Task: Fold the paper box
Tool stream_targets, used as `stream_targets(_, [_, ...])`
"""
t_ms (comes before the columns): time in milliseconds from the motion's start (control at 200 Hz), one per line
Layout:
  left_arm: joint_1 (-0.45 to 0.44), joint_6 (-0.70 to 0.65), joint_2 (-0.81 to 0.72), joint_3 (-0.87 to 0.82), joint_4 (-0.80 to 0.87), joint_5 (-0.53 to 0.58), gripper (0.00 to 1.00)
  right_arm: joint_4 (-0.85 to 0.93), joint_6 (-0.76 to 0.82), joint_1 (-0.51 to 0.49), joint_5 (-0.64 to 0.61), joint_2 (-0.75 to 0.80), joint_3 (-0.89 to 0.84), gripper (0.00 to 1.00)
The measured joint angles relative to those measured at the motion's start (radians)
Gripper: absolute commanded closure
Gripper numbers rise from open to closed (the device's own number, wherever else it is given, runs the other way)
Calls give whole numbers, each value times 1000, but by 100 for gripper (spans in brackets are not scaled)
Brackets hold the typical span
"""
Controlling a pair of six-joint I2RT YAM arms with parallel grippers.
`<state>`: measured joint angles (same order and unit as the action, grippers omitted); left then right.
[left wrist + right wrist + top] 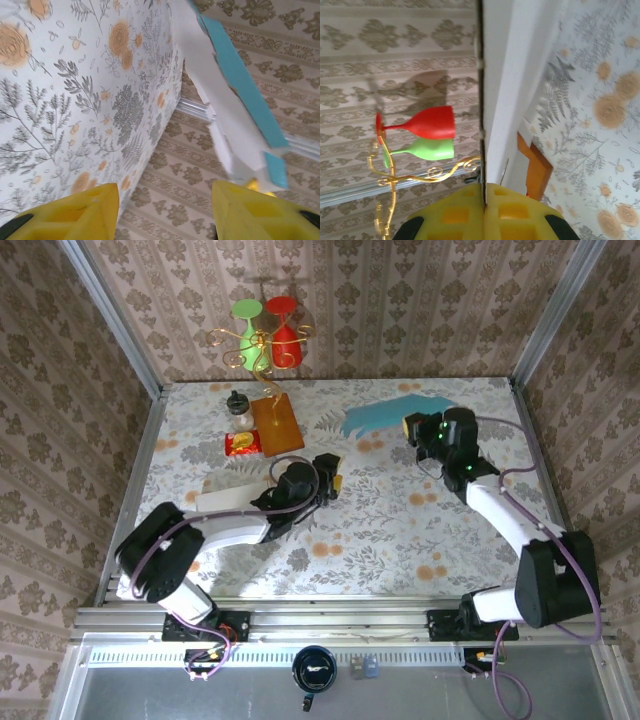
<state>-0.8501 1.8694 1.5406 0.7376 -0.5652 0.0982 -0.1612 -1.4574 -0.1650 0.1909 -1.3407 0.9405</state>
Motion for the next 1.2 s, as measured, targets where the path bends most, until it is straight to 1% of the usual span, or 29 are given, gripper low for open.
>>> stream_targets(135, [53,-135,-113,2,136,-29,49,259,55,16,0,58,172,100])
stream_targets(235, [105,-241,-160,20,230,-51,49,446,91,16,0,109,267,100])
stream_targets(335, [156,-336,-168,59,312,-78,50,636,111,16,-1,152,367,100])
stream_targets(450, [194,-412,-168,87,376,-115,51,862,115,16,0,154,521,100])
stream_targets(510, [209,-439,-167,99,413,-140,51,936,98,16,4,154,560,100])
stream_targets(590, [225,-471,-156,126,461,-182,52,1002,64,14,15,139,565,100])
stream_targets(665, [236,-498,-136,150,491,-219,52,1020,29,13,26,94,565,100])
stream_targets(780, [244,-545,-109,168,536,-267,54,1000,4,11,32,-33,568,100])
stream_targets(990, [270,-640,-106,167,615,-310,56,834,-19,3,82,-229,528,100])
stream_targets(1085, [285,-681,-120,158,649,-313,56,773,-14,-11,96,-274,513,100])
stream_targets(1200, [298,-734,-144,152,686,-316,57,694,-11,-25,113,-291,472,100])
